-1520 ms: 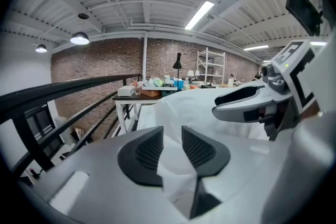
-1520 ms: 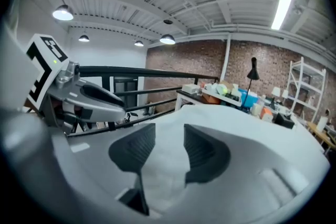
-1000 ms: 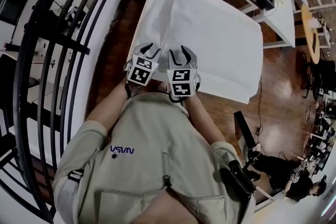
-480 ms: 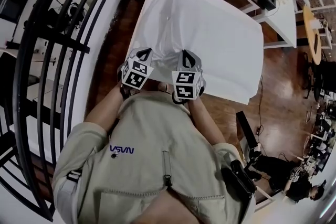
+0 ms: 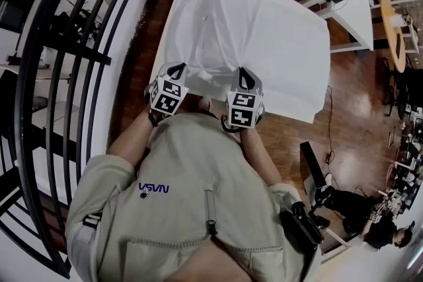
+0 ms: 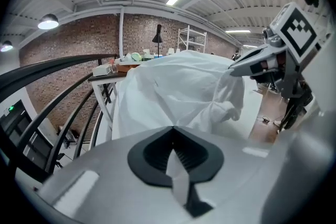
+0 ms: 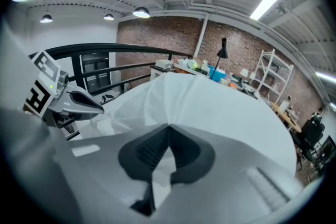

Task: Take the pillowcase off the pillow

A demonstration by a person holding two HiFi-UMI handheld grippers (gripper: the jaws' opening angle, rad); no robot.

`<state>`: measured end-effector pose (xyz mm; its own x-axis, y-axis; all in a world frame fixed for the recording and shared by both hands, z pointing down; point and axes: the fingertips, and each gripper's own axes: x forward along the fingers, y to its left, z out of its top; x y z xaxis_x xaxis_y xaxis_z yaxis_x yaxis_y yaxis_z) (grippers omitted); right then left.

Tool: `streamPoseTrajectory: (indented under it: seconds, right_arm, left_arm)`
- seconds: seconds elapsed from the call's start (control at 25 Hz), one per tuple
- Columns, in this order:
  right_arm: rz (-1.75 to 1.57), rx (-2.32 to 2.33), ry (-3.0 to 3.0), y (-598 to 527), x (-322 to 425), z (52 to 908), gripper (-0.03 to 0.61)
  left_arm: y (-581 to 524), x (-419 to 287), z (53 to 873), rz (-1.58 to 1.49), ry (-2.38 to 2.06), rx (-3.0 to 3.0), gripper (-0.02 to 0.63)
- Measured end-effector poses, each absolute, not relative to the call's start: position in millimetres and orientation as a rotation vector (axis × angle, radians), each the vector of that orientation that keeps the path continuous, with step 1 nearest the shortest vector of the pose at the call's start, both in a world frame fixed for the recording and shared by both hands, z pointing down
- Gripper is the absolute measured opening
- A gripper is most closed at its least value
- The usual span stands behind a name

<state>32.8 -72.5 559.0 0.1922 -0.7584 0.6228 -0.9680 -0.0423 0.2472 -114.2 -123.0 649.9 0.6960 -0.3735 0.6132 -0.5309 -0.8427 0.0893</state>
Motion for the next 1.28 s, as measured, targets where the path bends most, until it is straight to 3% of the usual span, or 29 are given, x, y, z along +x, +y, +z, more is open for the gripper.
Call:
streamPoseTrajectory:
  seconds: [0.32, 0.56, 0.8, 0.88, 1.0, 1.04, 1.16, 1.28]
  right_arm:
    - [0.450, 1.748, -1.629, -70, 26, 578, 0.009]
    - [0.390, 1.703, -1.726, -86, 9, 551, 0.105]
    - [0.161, 1.609, -2.003, -121, -54, 494, 0.109]
    - [0.135, 1.483, -2.063, -129, -81, 498, 0.108]
    - [0.154, 1.311, -1.961, -135, -92, 535, 0.104]
    - [0.175, 1.279, -1.904, -134, -86, 549, 0.104]
    - [0.211, 1.251, -1.765, -130, -63, 575, 0.104]
    - [0.227, 1.221, -1.735, -129, -58, 587, 0.118]
  left_arm:
    - [-118, -123, 642, 0.837, -0.814, 2.668, 0.008]
    - [-125, -116, 587, 0.646, -0.886, 2.778, 0.009]
    - [-119, -98, 584, 0.655, -0.817, 2.813, 0.022]
    - [-115, -90, 597, 0.706, -0.763, 2.794, 0.069]
    - [-107, -75, 619, 0.810, -0.654, 2.749, 0.193]
    - [-106, -71, 625, 0.834, -0.632, 2.738, 0.196]
    - [-106, -68, 633, 0.860, -0.590, 2.721, 0.185]
    - [-101, -65, 636, 0.879, -0.543, 2.749, 0.102]
